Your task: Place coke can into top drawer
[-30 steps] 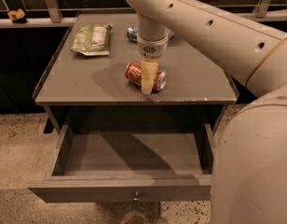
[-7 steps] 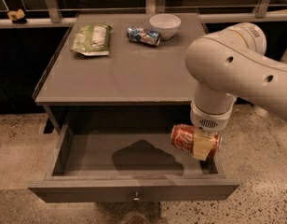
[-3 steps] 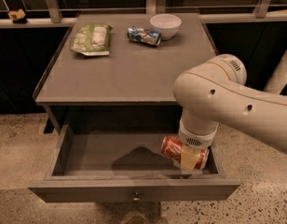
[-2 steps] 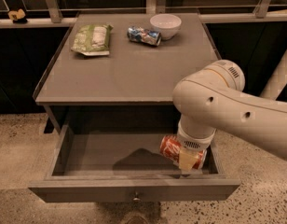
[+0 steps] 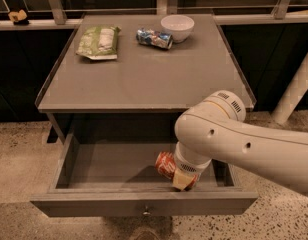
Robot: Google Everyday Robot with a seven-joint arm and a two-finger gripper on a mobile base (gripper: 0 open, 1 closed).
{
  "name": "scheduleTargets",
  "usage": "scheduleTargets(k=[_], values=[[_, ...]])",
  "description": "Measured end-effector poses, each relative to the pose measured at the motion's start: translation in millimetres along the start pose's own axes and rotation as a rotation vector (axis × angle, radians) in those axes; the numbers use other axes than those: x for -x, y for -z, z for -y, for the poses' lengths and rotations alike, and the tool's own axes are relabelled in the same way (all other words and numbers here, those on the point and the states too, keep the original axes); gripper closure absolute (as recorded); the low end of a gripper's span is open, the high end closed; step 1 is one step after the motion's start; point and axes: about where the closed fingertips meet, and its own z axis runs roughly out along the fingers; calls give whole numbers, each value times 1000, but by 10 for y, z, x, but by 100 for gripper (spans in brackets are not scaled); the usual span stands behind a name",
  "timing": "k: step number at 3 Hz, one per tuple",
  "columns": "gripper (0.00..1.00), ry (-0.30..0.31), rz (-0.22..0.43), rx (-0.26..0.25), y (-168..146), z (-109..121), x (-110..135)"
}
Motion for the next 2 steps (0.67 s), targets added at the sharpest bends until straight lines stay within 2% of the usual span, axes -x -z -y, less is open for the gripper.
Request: scheduleTargets(k=[2], values=[[100, 6, 8, -19, -95, 67, 19]])
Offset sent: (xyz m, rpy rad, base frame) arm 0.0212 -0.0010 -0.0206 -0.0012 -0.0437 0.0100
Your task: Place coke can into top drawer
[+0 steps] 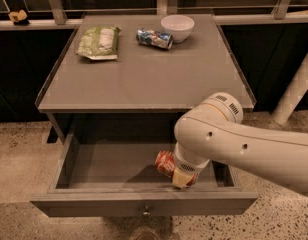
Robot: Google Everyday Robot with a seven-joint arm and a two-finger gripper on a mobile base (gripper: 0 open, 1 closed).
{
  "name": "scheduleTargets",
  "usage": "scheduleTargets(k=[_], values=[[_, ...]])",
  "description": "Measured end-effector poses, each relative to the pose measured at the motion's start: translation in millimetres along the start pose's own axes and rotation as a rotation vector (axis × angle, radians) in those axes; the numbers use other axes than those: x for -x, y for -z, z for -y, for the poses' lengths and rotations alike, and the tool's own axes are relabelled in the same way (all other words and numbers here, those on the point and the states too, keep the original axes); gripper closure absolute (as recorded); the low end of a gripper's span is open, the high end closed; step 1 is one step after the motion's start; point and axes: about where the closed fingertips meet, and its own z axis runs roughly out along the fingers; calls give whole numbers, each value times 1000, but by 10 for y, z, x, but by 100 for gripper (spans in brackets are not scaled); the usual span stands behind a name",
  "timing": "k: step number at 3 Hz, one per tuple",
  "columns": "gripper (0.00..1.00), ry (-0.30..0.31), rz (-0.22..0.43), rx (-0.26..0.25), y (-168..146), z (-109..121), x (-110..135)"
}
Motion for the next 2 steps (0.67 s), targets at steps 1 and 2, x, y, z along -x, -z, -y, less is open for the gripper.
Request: scheduleTargets(k=[1, 2], values=[[100, 1, 11, -20, -79, 44, 35], [100, -1, 16, -26, -82, 56, 53]])
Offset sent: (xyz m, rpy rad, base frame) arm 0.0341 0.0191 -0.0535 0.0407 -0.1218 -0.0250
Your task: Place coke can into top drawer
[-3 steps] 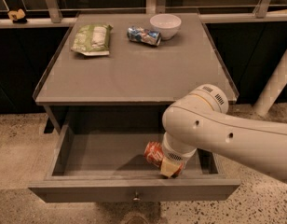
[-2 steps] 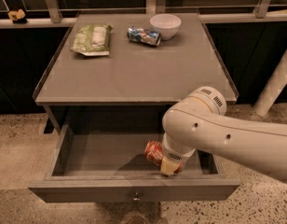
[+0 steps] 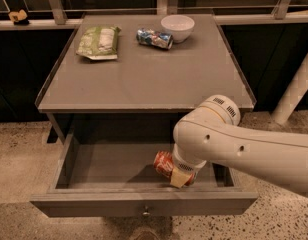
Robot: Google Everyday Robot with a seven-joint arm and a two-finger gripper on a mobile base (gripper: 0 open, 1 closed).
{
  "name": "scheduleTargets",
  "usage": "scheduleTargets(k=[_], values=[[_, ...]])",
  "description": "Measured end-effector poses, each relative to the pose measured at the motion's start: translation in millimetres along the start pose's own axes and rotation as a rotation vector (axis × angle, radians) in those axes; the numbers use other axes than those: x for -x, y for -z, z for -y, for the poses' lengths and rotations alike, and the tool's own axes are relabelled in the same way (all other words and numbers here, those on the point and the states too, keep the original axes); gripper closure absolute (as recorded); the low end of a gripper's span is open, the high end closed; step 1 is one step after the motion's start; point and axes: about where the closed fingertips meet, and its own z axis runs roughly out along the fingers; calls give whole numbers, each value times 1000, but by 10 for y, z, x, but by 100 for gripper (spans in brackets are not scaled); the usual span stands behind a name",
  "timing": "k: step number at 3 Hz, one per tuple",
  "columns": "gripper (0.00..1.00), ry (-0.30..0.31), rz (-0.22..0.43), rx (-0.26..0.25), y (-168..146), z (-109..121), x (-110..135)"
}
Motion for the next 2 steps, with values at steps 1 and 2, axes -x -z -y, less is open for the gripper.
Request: scheduleTargets(k=[1, 2], values=[[100, -2, 4, -5, 3, 11, 18], [100, 4, 0, 1, -18, 4, 31]])
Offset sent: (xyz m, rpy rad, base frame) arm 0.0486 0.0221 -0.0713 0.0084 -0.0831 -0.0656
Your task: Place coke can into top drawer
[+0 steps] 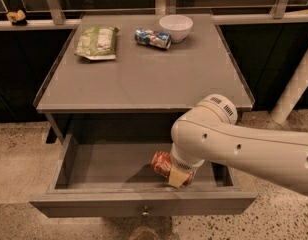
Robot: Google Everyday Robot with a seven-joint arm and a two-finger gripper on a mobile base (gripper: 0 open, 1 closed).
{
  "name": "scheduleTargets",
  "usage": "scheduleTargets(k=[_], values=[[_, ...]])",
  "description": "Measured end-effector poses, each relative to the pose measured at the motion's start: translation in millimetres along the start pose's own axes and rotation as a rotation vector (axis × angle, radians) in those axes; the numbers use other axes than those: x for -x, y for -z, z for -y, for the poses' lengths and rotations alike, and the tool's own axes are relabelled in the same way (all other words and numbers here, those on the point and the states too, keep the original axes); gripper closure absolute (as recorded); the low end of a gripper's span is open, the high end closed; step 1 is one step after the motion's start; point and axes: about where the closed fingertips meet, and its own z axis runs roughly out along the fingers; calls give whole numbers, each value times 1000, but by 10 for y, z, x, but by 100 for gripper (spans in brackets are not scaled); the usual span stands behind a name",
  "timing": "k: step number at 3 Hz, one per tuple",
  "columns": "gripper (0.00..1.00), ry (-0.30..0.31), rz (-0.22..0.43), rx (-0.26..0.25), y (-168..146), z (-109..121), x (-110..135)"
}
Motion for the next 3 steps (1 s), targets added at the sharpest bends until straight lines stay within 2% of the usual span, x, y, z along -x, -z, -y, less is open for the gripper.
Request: scheduleTargets(k=[2, 3], values=[[100, -4, 0, -3, 7, 30, 21], [100, -12, 6, -22, 9, 77, 7]])
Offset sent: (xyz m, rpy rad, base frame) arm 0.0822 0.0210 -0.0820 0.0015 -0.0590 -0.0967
